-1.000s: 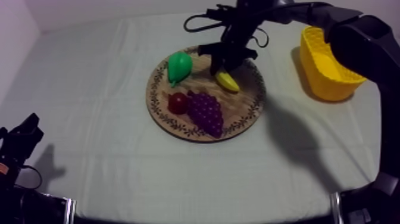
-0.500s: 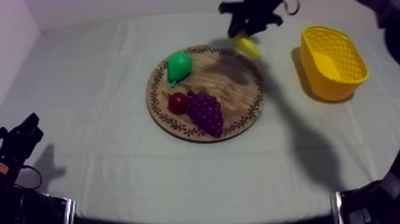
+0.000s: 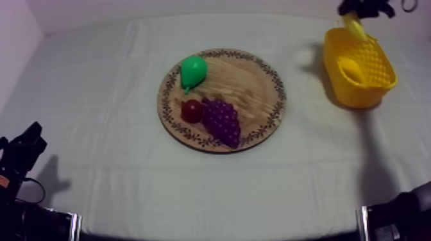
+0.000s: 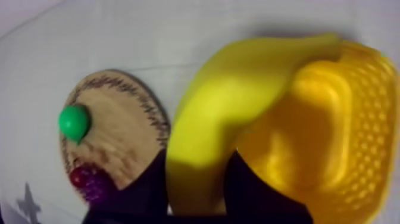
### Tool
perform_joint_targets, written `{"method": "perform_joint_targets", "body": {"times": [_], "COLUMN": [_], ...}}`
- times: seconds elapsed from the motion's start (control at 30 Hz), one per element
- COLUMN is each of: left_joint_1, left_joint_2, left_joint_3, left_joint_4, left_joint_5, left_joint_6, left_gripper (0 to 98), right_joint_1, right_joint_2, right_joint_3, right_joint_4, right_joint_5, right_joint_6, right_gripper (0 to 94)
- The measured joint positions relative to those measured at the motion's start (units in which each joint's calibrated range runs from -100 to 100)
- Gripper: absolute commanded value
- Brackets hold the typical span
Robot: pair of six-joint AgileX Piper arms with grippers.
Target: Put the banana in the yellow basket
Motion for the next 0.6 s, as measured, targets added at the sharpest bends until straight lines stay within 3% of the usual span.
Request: {"method": "perform_joint_targets", "body": {"times": [0.3, 0.6], "left_joint_1": [0.00, 0.00], "left_joint_2": [0.06, 0.06], "left_joint_3": [0.00, 0.00], "left_joint_4": [0.00, 0.00], "left_joint_5": [0.00, 0.00], "left_joint_6": [0.00, 0.00], "left_gripper": [0.1, 0.1], "right_joint_1": [8.83, 9.52], "right_joint_2": [-1.15, 2.03], "right_joint_3": [12.94, 19.00], "right_joint_4": [1.97, 2.85], "right_joint_5": [-6.03, -10.92], "right_joint_6": [4.15, 6.31], "right_gripper": [11.9, 12.2]}}
